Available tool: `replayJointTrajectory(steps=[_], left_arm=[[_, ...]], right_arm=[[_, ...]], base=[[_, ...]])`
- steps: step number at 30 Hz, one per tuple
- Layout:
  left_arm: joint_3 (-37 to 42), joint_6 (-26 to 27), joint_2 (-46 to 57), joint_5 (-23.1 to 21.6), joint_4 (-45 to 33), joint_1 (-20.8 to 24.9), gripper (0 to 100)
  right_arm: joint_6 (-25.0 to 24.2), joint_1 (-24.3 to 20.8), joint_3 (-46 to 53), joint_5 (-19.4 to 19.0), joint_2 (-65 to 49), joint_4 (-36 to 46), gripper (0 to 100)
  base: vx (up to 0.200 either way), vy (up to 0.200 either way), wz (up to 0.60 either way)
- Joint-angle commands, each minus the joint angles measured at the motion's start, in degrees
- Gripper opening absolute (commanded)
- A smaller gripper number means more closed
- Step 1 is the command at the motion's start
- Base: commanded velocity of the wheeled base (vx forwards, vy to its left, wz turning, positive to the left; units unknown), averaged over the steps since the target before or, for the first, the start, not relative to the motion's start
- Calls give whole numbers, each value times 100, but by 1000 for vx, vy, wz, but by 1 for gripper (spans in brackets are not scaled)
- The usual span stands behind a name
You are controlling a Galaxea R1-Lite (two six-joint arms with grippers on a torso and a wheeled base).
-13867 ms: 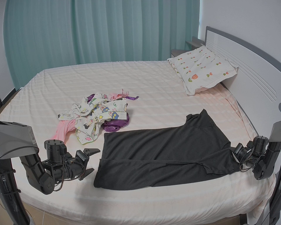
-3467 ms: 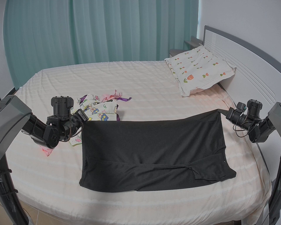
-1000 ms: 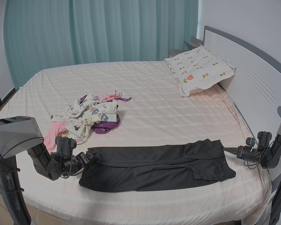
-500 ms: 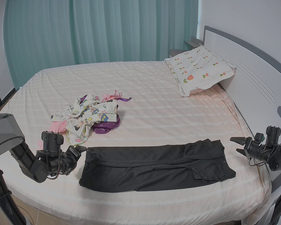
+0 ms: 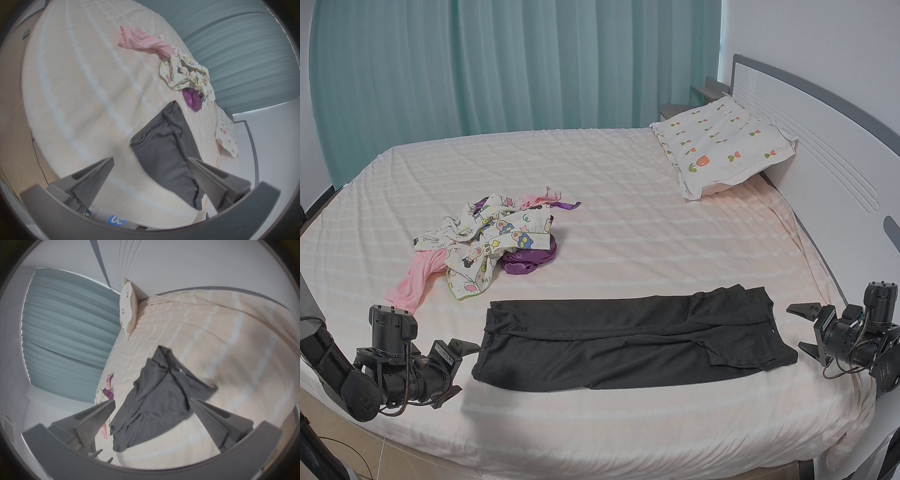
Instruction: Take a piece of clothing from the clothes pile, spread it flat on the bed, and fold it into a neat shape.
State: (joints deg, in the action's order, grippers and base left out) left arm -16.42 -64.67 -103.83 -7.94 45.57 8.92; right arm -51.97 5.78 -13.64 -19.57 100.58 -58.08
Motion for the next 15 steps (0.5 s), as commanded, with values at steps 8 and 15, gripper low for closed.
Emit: replayJointTrajectory(steps=[8,15], left_arm=[[-142,-90,-472,143,49,241,100],[-1144,-441,-1184,732,172,408,100]], right_arm=[[-288,-138,397,32,5,-28,100],[-296,-130,652,14,40,-433,100]], base=[[-125,0,0],[0,0,0]])
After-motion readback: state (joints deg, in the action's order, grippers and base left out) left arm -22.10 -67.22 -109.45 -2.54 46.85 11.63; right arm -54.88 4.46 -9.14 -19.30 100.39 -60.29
